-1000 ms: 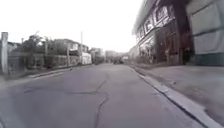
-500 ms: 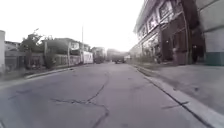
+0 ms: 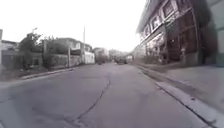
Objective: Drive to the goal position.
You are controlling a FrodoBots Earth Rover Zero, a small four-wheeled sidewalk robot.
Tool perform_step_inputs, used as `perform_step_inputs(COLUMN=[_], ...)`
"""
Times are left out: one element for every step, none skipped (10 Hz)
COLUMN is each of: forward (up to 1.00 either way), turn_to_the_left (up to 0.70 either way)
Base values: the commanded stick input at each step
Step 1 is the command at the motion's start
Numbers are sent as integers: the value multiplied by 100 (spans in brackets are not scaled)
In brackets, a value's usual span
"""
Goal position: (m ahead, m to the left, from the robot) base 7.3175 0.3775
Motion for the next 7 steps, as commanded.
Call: perform_step_inputs(forward=[100,100,100,100,100,100,100], turn_to_the_left=[0,-40,-40,-40,-38,-17,0])
